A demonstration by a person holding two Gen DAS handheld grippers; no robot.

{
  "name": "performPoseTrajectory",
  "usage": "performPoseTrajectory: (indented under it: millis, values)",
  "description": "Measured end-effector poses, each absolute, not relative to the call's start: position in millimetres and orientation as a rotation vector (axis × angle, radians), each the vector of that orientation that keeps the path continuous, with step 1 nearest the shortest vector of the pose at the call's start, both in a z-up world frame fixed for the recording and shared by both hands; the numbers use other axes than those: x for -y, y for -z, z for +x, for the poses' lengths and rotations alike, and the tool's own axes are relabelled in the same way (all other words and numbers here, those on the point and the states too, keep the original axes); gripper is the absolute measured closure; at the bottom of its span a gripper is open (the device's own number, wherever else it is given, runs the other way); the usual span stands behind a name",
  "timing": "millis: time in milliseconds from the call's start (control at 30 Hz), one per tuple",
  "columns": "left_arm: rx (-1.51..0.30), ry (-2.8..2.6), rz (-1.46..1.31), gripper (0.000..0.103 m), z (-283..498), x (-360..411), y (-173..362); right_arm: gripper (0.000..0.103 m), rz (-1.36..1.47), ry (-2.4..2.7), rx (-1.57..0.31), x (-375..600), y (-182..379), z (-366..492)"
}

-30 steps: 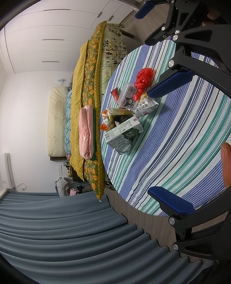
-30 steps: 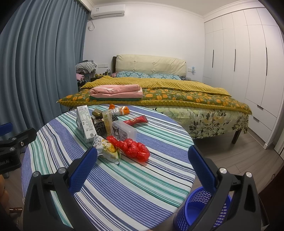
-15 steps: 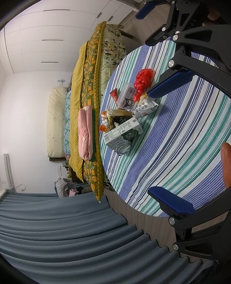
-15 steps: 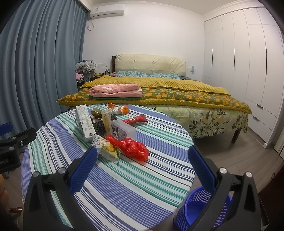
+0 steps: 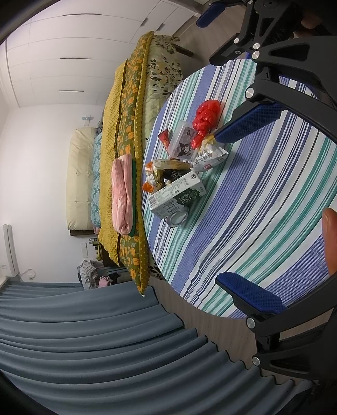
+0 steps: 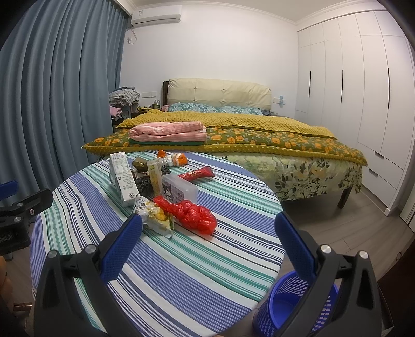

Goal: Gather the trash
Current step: 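Reach the right tool to the red plastic bag while the left tool reaches the snack wrapper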

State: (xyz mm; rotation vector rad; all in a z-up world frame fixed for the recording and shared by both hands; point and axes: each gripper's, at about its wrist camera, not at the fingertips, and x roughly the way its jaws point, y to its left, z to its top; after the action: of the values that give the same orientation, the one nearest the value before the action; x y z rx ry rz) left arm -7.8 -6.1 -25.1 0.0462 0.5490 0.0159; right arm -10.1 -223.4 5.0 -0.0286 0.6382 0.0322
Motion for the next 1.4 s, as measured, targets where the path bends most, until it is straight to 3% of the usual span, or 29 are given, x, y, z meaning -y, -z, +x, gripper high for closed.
performPoseTrajectory:
  millis: [700,1200,1400]
  values:
    - [-0.632,0.01,0.012,0.004,-10,1,53,0.005,-0.013,0.009,-0.67,238,3,-7]
    - [-0.905,0.129,0.023,0.004,55,32,110,0.005,0.008,0.077,-0.779,268,31,5]
    - [-0.908,0.121,0.002,0.004,85,47,116,0.005,0.023,0.091,-0.82,275,46,12]
